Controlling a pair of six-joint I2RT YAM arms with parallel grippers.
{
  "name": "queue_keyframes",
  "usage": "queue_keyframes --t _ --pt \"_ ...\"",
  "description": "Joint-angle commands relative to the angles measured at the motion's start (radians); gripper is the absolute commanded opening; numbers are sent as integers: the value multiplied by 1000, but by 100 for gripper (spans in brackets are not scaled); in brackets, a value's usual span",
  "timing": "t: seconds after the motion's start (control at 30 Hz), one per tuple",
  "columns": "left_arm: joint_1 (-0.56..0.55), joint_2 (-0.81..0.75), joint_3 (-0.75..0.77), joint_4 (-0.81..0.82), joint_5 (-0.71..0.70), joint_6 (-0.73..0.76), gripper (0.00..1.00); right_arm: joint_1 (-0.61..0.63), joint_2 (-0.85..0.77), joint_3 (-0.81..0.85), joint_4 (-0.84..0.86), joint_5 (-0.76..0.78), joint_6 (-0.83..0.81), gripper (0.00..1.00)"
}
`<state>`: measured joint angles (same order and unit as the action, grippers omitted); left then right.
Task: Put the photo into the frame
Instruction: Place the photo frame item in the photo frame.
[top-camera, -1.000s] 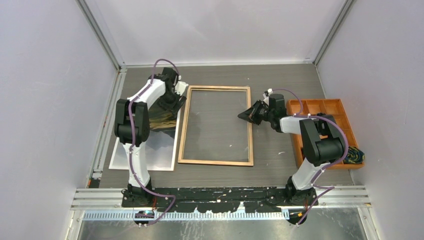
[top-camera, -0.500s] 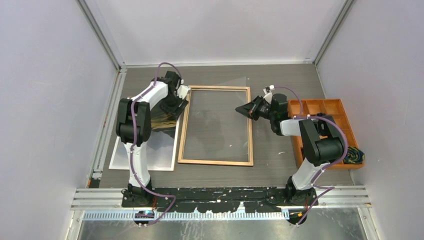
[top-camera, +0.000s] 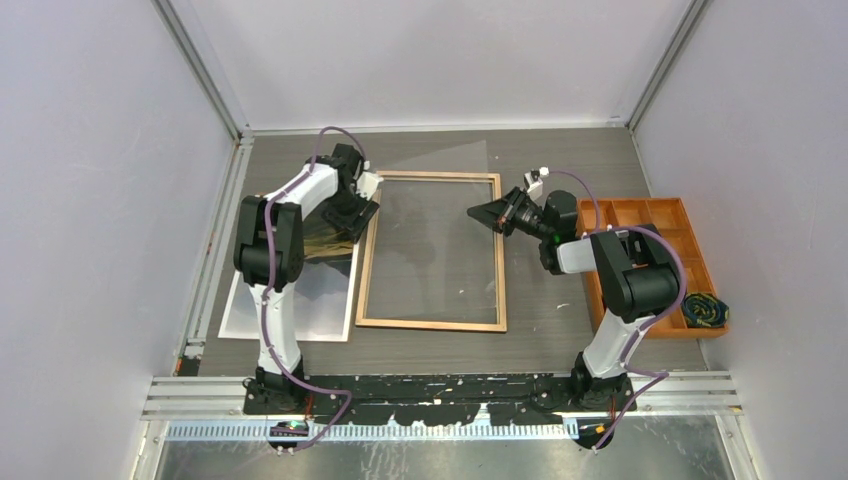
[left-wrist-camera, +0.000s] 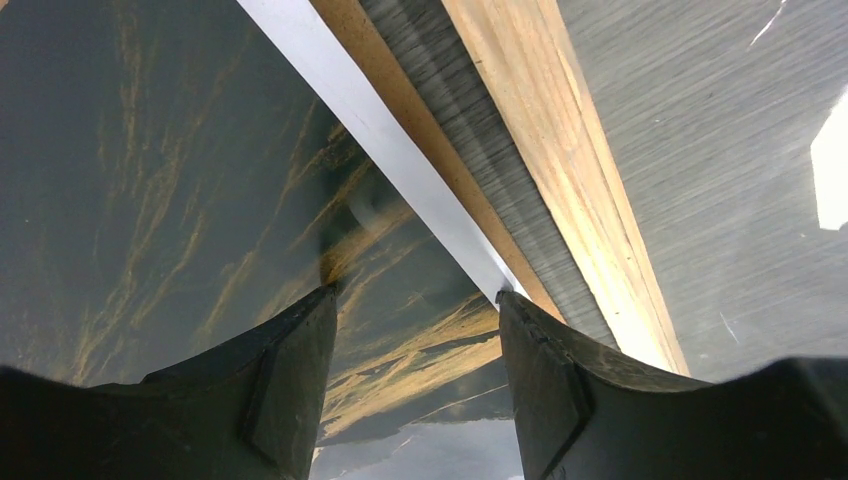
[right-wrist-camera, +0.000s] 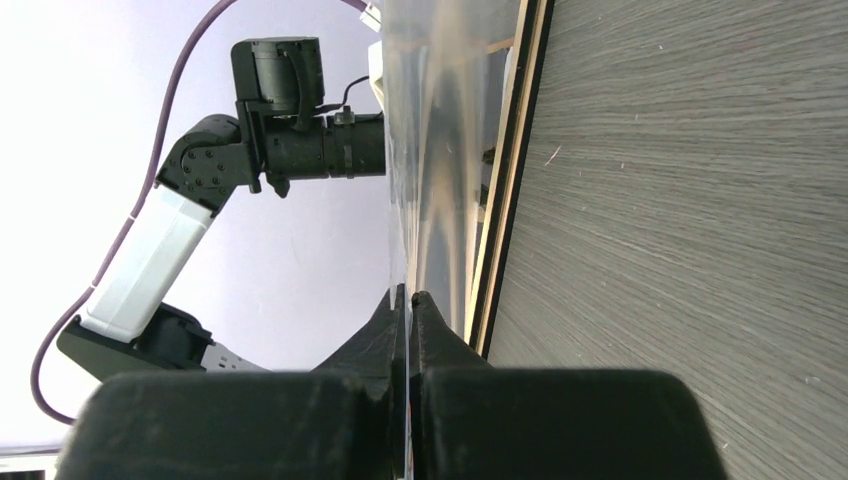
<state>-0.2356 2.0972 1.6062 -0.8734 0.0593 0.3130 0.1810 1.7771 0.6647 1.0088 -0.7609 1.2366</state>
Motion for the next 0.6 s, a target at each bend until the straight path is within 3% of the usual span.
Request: queue_keyframes --t 0.0,0.57 --pt "-2 4 -13 33 24 -21 62 -3 -32 -10 92 -30 10 1" --pt "-1 -13 -19 28 19 -17 61 -11 22 16 -85 59 -93 1"
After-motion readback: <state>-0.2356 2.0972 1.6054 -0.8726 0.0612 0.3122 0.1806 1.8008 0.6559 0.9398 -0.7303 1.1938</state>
